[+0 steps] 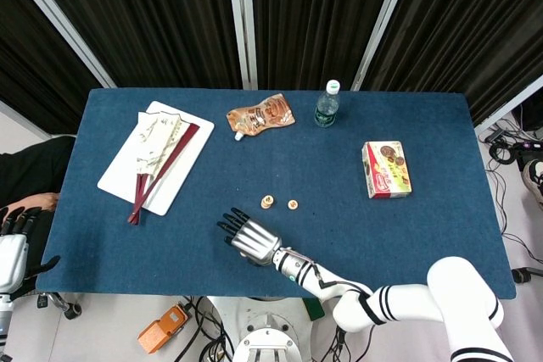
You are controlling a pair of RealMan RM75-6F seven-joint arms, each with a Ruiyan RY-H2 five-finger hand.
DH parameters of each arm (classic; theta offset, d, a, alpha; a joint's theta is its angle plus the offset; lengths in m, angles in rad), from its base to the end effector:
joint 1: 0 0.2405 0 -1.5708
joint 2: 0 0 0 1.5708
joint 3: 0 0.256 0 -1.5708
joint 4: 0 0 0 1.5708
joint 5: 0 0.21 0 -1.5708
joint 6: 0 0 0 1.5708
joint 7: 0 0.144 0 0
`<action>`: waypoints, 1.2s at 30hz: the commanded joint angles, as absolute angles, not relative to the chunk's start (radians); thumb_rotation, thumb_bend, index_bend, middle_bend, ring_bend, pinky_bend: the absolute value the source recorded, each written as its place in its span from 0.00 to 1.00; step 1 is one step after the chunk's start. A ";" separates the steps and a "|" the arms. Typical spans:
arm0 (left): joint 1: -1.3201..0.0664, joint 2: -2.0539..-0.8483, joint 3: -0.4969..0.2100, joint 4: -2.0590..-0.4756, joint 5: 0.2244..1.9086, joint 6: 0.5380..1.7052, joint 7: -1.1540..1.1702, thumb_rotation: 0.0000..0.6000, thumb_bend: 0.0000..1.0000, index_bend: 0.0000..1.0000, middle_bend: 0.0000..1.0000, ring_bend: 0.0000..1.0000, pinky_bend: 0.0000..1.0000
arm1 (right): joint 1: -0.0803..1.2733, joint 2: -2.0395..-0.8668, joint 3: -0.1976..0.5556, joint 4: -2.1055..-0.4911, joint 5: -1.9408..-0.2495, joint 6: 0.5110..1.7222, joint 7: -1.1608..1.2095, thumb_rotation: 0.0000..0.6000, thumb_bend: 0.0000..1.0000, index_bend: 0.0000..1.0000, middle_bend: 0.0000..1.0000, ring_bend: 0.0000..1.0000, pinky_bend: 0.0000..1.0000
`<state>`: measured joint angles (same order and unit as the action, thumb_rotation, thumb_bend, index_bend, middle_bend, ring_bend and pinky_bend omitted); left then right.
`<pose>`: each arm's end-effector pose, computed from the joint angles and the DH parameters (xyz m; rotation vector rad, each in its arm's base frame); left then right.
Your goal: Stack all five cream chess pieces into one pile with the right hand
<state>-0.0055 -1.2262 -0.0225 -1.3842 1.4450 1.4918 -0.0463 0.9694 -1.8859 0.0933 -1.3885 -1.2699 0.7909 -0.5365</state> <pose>-0.3667 0.1492 0.1483 -1.3110 -0.9250 -0.7518 -0.0299 -0.2651 -0.1415 2.4600 -0.5681 0.9662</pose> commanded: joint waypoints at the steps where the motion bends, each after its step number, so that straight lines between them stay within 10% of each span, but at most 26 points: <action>1: -0.005 -1.228 -0.023 -1.380 1.443 1.490 -0.050 1.00 0.04 0.20 0.17 0.10 0.00 | 0.965 -1.872 0.096 -1.402 -1.262 0.797 -0.545 1.00 0.34 0.44 0.15 0.08 0.07; 36: -0.007 -1.237 -0.026 -1.367 1.449 1.485 -0.057 1.00 0.04 0.20 0.17 0.10 0.00 | 0.964 -1.805 0.183 -1.428 -1.202 0.837 -0.514 1.00 0.48 0.57 0.18 0.08 0.07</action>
